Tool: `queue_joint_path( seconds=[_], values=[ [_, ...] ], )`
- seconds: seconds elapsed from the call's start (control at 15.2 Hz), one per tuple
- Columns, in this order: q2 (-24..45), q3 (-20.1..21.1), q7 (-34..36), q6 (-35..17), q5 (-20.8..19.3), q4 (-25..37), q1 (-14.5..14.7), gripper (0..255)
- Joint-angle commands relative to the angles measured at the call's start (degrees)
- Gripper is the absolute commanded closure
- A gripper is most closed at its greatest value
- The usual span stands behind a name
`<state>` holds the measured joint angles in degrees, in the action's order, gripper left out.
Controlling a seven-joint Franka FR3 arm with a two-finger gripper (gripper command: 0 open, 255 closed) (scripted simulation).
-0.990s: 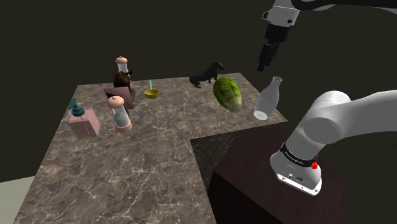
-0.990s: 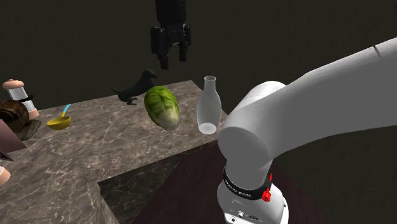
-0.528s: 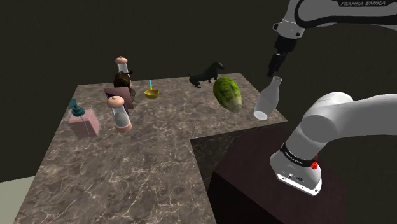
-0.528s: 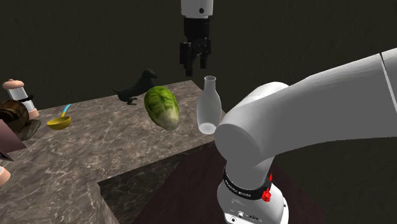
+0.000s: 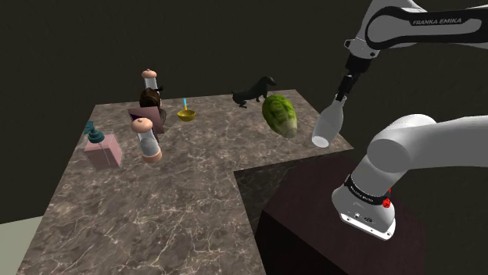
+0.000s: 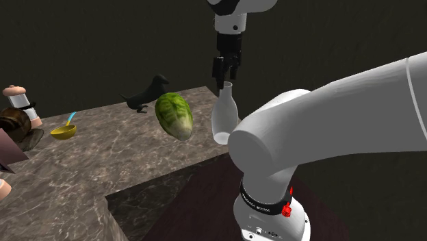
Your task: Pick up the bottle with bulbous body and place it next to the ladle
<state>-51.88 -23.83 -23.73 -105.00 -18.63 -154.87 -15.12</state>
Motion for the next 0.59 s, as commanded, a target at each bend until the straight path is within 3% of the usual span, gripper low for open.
queue_joint_path(
  seconds=[0.0, 0.53],
  values=[
    [0.3, -0.5, 0.1, -1.8, -0.5, -1.4, -0.2, 0],
    [1.0, -1.5, 0.2, -4.8, -1.4, -3.8, -0.5, 0]
  ],
)
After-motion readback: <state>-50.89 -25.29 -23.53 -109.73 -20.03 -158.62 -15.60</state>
